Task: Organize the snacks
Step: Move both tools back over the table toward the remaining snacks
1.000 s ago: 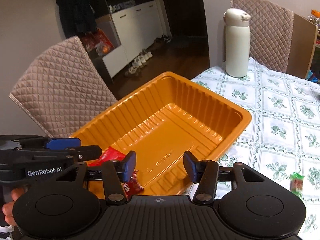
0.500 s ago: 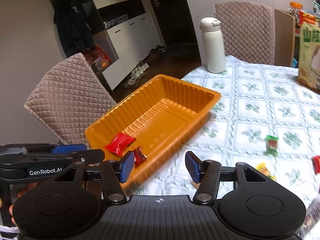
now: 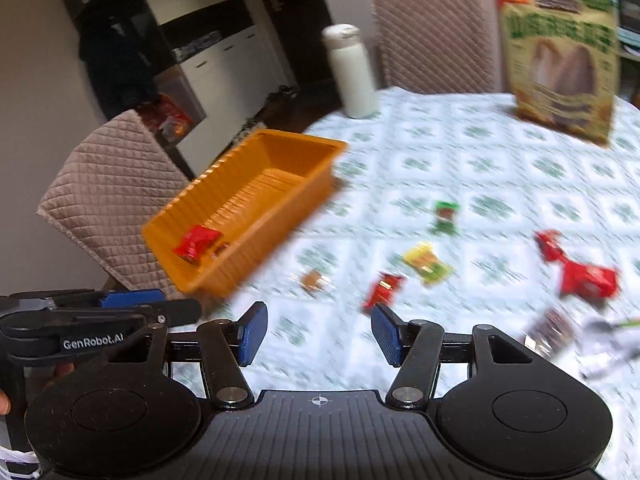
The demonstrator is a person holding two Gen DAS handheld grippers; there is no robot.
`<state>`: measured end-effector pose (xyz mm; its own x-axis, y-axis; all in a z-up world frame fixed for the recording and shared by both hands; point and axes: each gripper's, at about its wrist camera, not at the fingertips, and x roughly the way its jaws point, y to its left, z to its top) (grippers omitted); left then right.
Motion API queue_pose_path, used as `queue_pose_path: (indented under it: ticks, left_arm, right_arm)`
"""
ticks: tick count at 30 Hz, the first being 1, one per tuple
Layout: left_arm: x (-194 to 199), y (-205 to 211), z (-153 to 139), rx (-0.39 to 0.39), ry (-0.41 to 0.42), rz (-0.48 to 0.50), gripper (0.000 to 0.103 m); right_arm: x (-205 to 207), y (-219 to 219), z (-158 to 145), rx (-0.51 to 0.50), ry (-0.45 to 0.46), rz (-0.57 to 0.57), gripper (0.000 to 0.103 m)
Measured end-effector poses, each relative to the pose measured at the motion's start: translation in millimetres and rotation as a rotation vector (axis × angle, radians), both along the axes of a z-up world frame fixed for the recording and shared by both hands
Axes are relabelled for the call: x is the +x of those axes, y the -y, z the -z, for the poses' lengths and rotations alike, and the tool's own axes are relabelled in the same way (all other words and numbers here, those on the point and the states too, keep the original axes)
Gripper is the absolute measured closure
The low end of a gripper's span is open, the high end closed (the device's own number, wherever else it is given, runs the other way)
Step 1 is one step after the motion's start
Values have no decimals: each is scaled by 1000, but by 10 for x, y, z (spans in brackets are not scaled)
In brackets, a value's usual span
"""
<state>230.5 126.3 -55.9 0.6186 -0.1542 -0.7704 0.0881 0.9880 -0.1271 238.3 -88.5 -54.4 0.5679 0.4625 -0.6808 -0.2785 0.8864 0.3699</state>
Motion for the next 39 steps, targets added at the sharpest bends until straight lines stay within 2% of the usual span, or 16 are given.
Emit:
queue_pose_path:
  ticks: [6,14,33,36,39]
  left_arm:
    - [-31,240,116,14,-2,-7,56]
    - [33,374,295,24,-21,-57,57]
    - [308,486,500,59,-37,-69,57]
    - [345,490,529,60,-38,-71,57]
    - [377,490,561,61,-43,-72,57]
  right_arm:
    - [-128,453,115,-8,-29,77,45]
    - [-105,763,296,-33,-53,122,45]
    - [290,1094,729,-65,-176,340,45]
    - [355,1080,788,-64,-186,354,45]
    - [407,1012,814,-103,-171,348,45]
